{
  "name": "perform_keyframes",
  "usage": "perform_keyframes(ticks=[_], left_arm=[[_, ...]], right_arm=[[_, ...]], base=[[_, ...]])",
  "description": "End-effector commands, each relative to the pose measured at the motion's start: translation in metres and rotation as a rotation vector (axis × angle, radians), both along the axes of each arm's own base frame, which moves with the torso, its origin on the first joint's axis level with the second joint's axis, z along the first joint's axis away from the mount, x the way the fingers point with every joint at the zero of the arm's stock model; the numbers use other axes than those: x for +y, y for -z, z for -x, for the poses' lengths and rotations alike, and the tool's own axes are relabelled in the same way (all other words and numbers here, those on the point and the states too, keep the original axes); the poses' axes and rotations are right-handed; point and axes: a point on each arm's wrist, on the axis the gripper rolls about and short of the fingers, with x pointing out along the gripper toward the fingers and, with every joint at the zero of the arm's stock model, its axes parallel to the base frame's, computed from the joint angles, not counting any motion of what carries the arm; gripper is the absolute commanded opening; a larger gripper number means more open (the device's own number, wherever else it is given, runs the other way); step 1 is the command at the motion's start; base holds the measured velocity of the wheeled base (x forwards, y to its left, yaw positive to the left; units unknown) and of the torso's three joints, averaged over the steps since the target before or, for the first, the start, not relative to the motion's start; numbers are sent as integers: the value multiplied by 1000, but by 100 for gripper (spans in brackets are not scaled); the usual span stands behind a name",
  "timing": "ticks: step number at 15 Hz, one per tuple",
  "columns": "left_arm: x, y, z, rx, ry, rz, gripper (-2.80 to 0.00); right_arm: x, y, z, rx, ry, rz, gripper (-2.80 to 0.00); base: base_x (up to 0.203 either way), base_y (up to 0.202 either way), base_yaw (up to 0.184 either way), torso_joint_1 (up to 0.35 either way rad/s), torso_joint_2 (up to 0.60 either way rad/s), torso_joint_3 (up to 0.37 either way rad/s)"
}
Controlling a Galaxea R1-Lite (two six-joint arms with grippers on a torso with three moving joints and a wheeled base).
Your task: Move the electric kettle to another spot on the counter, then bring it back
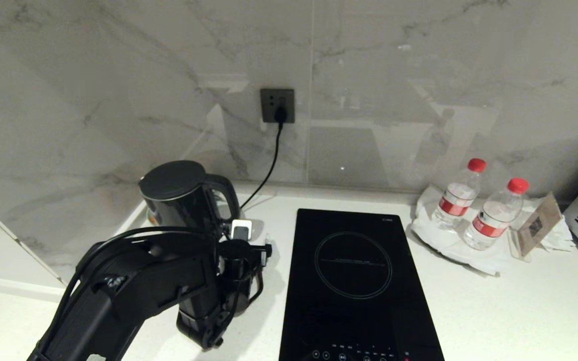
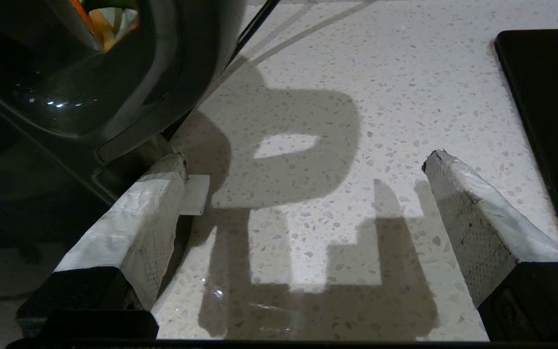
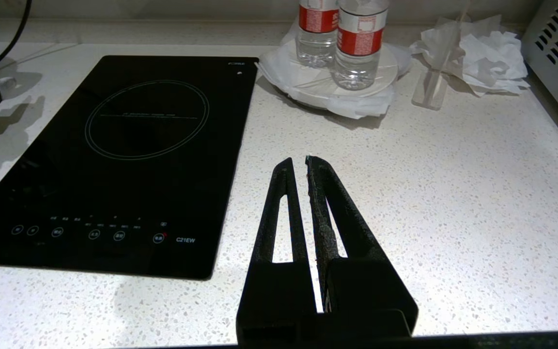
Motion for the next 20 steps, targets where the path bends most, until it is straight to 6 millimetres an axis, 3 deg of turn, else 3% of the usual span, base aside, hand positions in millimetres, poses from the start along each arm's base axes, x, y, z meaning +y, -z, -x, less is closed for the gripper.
perform_keyframes(ticks=[1,11,20], left_arm=[[-2,5,2,6,3,-5,0],[-4,13,3,20,10,-12,0],[-11,-24,13,-37,31,20,0]], right_arm=[[0,0,0,0,0,0,-280],[0,0,0,1,0,0,-280],[0,0,0,0,0,-1,-280]], base=[[0,0,0,0,0,0],[0,0,0,0,0,0],[0,0,0,0,0,0]])
